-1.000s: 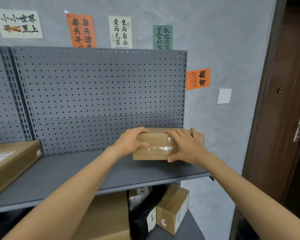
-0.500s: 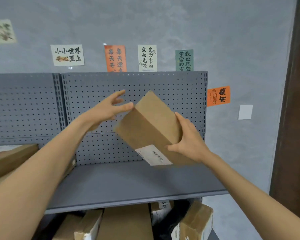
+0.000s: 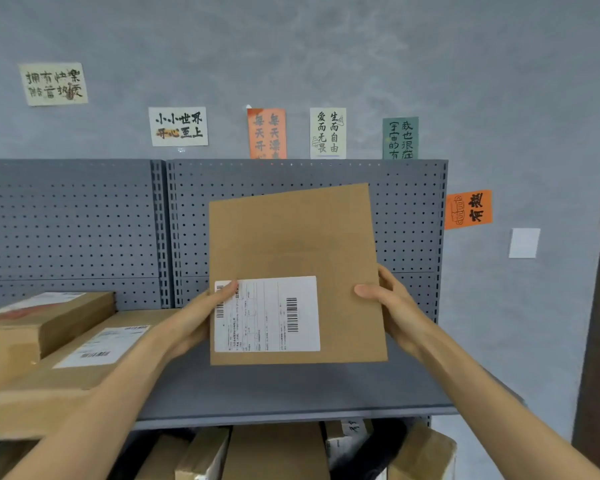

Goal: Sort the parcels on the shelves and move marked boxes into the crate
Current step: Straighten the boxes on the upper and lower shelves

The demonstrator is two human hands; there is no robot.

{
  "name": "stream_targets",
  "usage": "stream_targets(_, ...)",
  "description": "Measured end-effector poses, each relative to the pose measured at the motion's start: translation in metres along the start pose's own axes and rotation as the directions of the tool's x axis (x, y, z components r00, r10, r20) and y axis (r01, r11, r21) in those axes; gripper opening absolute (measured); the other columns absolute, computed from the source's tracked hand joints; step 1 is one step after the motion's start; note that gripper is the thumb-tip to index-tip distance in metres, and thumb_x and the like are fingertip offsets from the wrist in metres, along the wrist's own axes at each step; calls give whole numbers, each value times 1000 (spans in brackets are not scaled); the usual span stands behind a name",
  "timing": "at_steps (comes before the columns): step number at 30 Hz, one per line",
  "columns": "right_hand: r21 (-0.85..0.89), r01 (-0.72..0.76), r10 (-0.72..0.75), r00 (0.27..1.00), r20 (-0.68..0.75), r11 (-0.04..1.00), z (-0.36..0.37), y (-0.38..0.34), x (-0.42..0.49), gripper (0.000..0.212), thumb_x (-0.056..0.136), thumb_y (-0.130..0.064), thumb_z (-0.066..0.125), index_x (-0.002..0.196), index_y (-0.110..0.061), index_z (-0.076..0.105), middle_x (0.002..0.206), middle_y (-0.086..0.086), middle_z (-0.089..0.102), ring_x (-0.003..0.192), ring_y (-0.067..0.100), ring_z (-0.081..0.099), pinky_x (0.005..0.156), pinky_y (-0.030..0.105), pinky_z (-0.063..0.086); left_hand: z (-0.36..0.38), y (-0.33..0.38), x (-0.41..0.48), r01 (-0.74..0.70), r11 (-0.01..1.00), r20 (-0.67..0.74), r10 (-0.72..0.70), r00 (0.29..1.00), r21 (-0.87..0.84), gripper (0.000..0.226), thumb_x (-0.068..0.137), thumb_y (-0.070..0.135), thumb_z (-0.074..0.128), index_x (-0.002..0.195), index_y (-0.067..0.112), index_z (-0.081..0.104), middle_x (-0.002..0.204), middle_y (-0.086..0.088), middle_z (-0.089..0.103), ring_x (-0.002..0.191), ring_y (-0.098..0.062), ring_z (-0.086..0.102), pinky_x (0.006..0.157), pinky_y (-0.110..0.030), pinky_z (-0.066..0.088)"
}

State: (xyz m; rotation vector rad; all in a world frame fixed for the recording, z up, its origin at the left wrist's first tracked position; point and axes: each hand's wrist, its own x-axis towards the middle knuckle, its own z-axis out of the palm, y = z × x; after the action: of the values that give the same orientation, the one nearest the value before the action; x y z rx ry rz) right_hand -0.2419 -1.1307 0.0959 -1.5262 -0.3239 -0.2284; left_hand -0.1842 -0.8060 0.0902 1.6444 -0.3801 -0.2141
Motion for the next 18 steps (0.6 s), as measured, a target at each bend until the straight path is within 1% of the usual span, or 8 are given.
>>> stream_targets(3, -79, -97, 104, 990, 90, 992, 3, 3, 1, 95, 52, -47, 83, 137, -35, 39, 130, -6, 60, 111, 16, 64, 85, 44, 57, -7, 6, 0, -48, 997, -53, 44, 998, -65, 44, 69, 53, 72, 96, 19, 78, 110, -12, 72, 102, -27, 69, 78, -40, 54)
stream_targets(4, -166, -125, 146, 982, 119, 978, 2, 2, 1, 102, 52, -52, 82, 140, -36, 33, 135, -8, 54, 118, 15, 58, 90, 49, 54, -13, 12, 0, -50, 996, -61, 45, 997, -69, 45, 64, 51, 77, 93, 17, 77, 108, -14, 72, 97, -29, 70, 73, -38, 57)
stream_targets(6, -336, -132, 182, 976, 122, 933, -4, -5, 5, 114, 54, -61, 80, 146, -43, 17, 143, -14, 37, 131, 16, 42, 101, 53, 44, -29, 27, -1, -54, 998, -51, 54, 997, -12, 65, 51, 46, 89, 103, 15, 68, 103, -16, 73, 90, -32, 72, 62, -38, 58)
stream_targets(8, -417, -103, 154, 984, 92, 903, -9, -16, 11, 119, 60, -64, 78, 149, -47, 1, 152, -12, 24, 139, 19, 31, 104, 47, 37, -43, 44, -3, -37, 993, -14, 39, 999, 113, 68, 54, 35, 90, 113, 25, 59, 99, -15, 74, 87, -33, 72, 59, -38, 58)
stream_targets(12, -530, -3, 112, 978, 174, 848, 2, -29, 26, 110, 66, -58, 73, 148, -52, 0, 160, -11, 9, 147, 17, 13, 113, 43, 22, -44, 74, -2, -14, 917, 51, -7, 999, 399, 77, 62, 31, 85, 125, 51, 46, 99, -7, 75, 87, -30, 73, 61, -33, 58)
stream_targets(13, -544, 10, 127, 969, 213, 839, 7, -28, 29, 108, 67, -57, 74, 148, -51, 2, 160, -11, 10, 147, 16, 15, 113, 41, 24, -41, 80, -2, -24, 899, 63, -4, 998, 437, 81, 62, 34, 85, 129, 52, 42, 99, -5, 75, 87, -28, 73, 61, -32, 58)
stream_targets(15, -519, 7, 162, 946, 280, 855, 16, -22, 34, 104, 70, -51, 78, 148, -48, 8, 156, -10, 26, 138, 13, 35, 106, 35, 38, -35, 90, 0, -45, 879, 79, 8, 997, 474, 86, 62, 35, 84, 133, 51, 40, 98, -3, 75, 86, -26, 73, 61, -30, 58)
stream_targets(18, -449, 12, 124, 954, 272, 893, 25, -7, 38, 96, 64, -48, 81, 141, -50, 23, 140, -11, 46, 120, 8, 53, 91, 30, 49, -32, 98, 0, -70, 857, 69, 40, 997, 510, 92, 61, 33, 85, 139, 47, 37, 99, 0, 75, 84, -23, 74, 60, -28, 58)
